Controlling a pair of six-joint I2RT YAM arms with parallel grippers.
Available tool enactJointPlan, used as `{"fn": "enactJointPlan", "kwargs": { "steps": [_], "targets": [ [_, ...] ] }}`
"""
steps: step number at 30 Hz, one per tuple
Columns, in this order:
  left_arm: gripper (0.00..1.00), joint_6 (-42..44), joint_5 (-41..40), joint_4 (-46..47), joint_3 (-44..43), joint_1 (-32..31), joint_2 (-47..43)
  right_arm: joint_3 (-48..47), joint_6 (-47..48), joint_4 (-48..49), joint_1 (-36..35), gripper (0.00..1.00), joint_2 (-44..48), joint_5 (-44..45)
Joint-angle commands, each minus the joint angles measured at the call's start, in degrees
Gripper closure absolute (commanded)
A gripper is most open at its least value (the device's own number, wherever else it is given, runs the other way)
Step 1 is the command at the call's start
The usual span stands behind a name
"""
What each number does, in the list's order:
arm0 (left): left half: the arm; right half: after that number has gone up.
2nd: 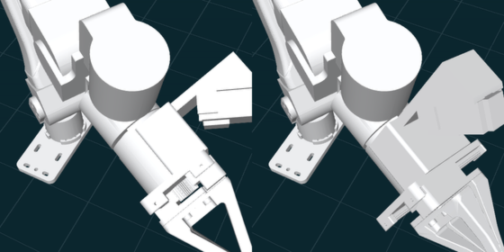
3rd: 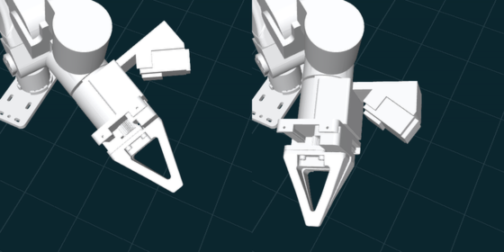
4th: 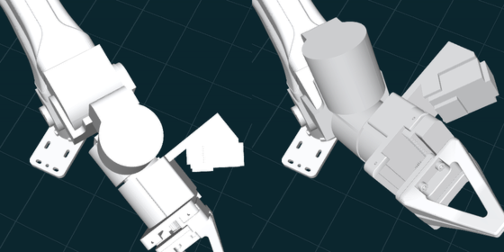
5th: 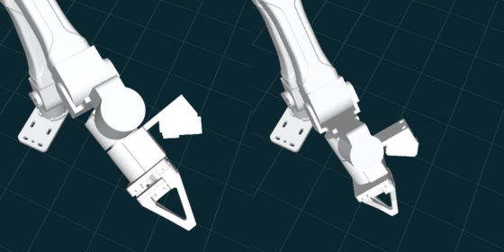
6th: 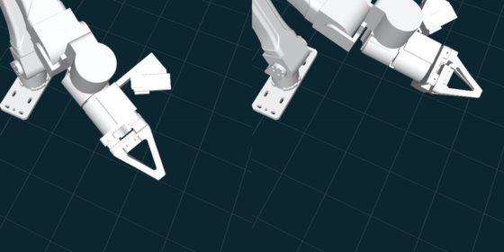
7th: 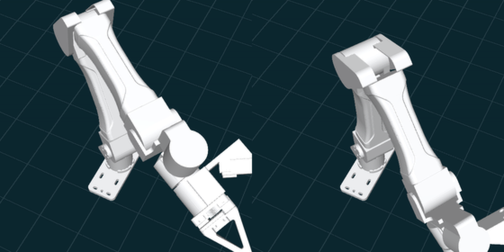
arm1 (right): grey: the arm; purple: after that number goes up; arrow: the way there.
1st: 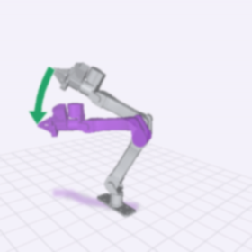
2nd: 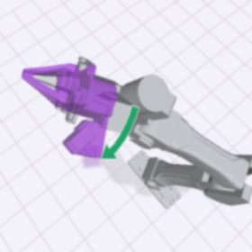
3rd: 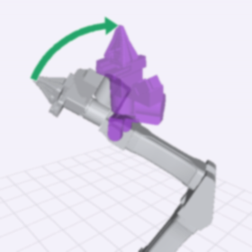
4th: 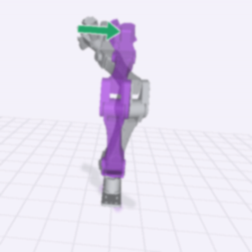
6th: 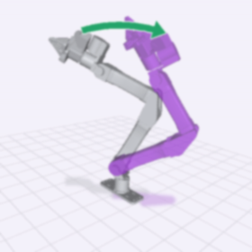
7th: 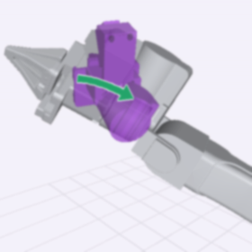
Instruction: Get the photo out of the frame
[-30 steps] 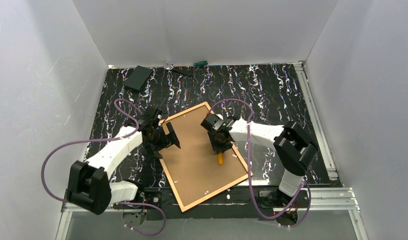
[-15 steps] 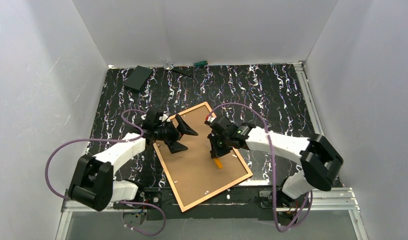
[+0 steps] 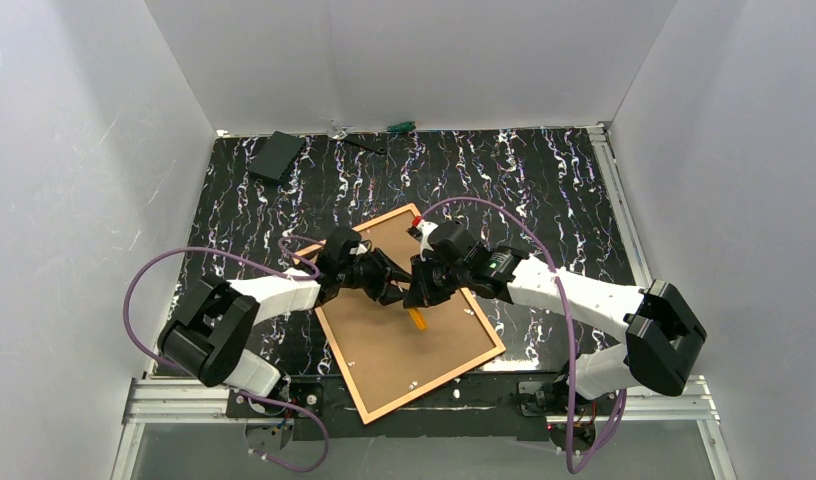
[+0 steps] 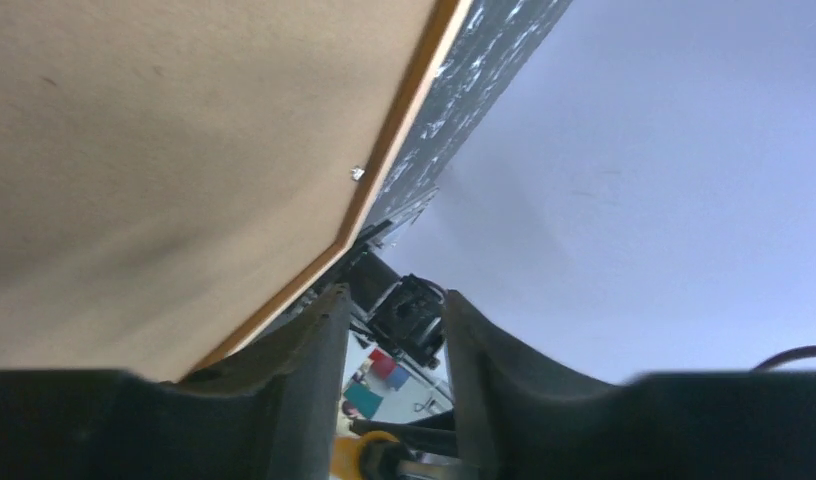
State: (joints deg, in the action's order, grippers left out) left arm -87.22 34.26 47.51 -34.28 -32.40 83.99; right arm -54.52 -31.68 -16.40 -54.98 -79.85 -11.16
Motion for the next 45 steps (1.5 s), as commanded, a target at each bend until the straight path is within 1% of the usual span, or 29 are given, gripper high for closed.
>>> {"fn": "enactJointPlan", "kwargs": {
  "steps": [1,2,3,4,6,9,11,12,14,16,19,21,23,26,28,30,34,37,41,45],
  "targets": [
    [0.82,-7.45,-2.55,0.01,2.13,-0.46,-0.11,-1.88,-1.40,-0.03,-0.71,0.99,1.89,6.32],
    [0.95,-8.27,-3.08,-1.17,2.02,-0.43,-0.54,-2.47,-1.19,-2.10,-0.99,0.99,1.82,8.93],
    [1.00,-9.03,-3.71,-2.87,1.72,-0.46,-1.35,-2.90,-0.98,-3.76,-1.39,0.99,1.81,10.51],
    [1.00,-10.04,-4.32,-4.86,1.52,-0.42,-2.19,-2.87,-0.93,-4.83,-1.77,0.99,1.97,13.69],
    [1.00,-14.31,-5.52,-6.87,1.80,-0.47,-3.89,-1.06,-0.79,-4.19,-2.53,0.99,3.71,15.52],
    [1.00,-23.11,-7.50,-5.52,2.64,-0.47,-5.22,4.32,-1.90,1.97,-3.29,0.99,8.31,15.92],
    [1.00,-27.88,-8.05,-5.47,3.12,-0.47,-5.77,8.20,-4.11,8.52,-3.29,0.99,11.16,15.96],
    [1.00,-29.50,-8.64,-5.24,3.44,-0.47,-6.22,9.80,-5.29,12.09,-3.17,0.25,12.24,15.61],
    [1.00,-32.04,-10.38,-4.52,4.28,-0.47,-7.88,12.03,-7.90,18.01,-2.58,0.21,13.50,14.45],
    [1.00,-33.41,-11.94,-4.37,4.79,-0.47,-9.34,12.61,-10.40,21.35,-1.25,0.18,12.70,11.91],
    [1.00,-33.62,-12.35,-5.69,4.19,-0.47,-10.43,11.57,-12.23,22.01,-0.29,0.17,10.57,9.95],
    [1.00,-33.67,-12.51,-5.03,4.08,-0.47,-10.89,11.82,-12.93,21.93,-0.11,0.18,10.92,12.64],
    [1.00,-34.17,-12.61,-4.55,4.34,-0.47,-11.22,14.42,-14.73,25.26,1.11,0.19,12.67,13.14],
    [1.00,-34.40,-12.97,-3.78,4.78,-0.42,-11.17,18.40,-17.60,32.21,4.21,0.22,14.39,8.46],
    [1.00,-34.79,-12.71,-2.27,4.74,-0.47,-10.59,19.86,-19.97,36.97,6.12,0.27,13.66,4.25],
    [1.00,-35.24,-12.79,-1.36,4.67,-0.47,-10.18,20.41,-21.65,41.01,7.12,0.33,11.95,0.92],
    [1.00,-35.13,-12.61,-1.04,4.75,-0.47,-9.92,21.08,-23.72,46.39,7.66,0.42,10.39,-1.89],
    [1.00,-35.29,-12.72,-0.58,5.36,-0.46,-10.05,19.47,-24.75,46.16,8.20,0.49,8.43,-3.66],
    [1.00,-35.30,-12.82,-0.40,5.59,-0.47,-10.45,19.26,-26.31,47.40,8.51,0.50,6.99,-3.45],
    [1.00,-35.31,-12.88,-0.43,5.75,-0.47,-10.75,18.37,-25.97,45.45,8.54,0.52,6.27,-2.94]
  ]
}}
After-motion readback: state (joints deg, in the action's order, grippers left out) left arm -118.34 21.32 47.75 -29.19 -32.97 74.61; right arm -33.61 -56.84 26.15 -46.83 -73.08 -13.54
